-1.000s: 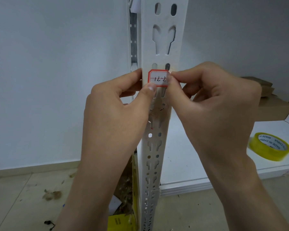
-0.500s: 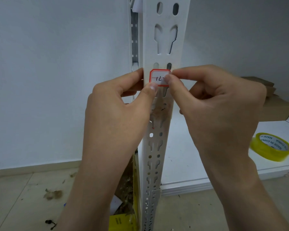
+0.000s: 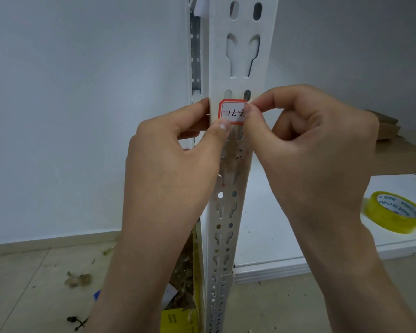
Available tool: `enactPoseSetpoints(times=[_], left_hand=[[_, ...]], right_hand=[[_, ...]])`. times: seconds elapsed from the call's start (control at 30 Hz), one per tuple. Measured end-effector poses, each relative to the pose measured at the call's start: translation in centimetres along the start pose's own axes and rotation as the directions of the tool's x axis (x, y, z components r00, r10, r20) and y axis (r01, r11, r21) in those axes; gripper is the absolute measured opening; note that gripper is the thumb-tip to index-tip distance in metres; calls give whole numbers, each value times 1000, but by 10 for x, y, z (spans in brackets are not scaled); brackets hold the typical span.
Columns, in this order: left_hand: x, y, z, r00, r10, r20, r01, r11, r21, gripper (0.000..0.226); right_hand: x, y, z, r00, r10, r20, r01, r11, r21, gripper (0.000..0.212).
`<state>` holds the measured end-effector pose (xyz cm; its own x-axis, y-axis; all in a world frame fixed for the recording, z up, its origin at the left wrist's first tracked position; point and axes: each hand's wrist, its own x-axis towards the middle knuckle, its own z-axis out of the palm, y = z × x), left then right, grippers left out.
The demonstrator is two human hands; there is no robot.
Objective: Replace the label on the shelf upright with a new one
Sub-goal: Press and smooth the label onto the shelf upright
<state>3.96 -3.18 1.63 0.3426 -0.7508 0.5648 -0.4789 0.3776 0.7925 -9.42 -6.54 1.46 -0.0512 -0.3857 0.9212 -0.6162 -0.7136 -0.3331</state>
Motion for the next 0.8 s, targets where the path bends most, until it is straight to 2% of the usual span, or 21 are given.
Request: enactPoseSetpoints(times=[0.3,0.53,0.63,0.8], left_hand=[[0,-1,0,1000,-9,-5,9,1000,4,35],[0,0,0,1000,-5,4,5,1000,1,33],[0,0,-1,1000,-11,9,11,1000,-4,31],[0,1,-1,1000,-14,14,14,1000,5,35]], right_hand=[[-2,2,-3,998,-59,13,59,998,24,17],[-6,10,-8,986,-159,-49,159,987,-1,19],[-6,14,-10,981,-169,-92,169,986,-11,18],[-6,14,-10,987,-148,-57,146,989,-29,15]])
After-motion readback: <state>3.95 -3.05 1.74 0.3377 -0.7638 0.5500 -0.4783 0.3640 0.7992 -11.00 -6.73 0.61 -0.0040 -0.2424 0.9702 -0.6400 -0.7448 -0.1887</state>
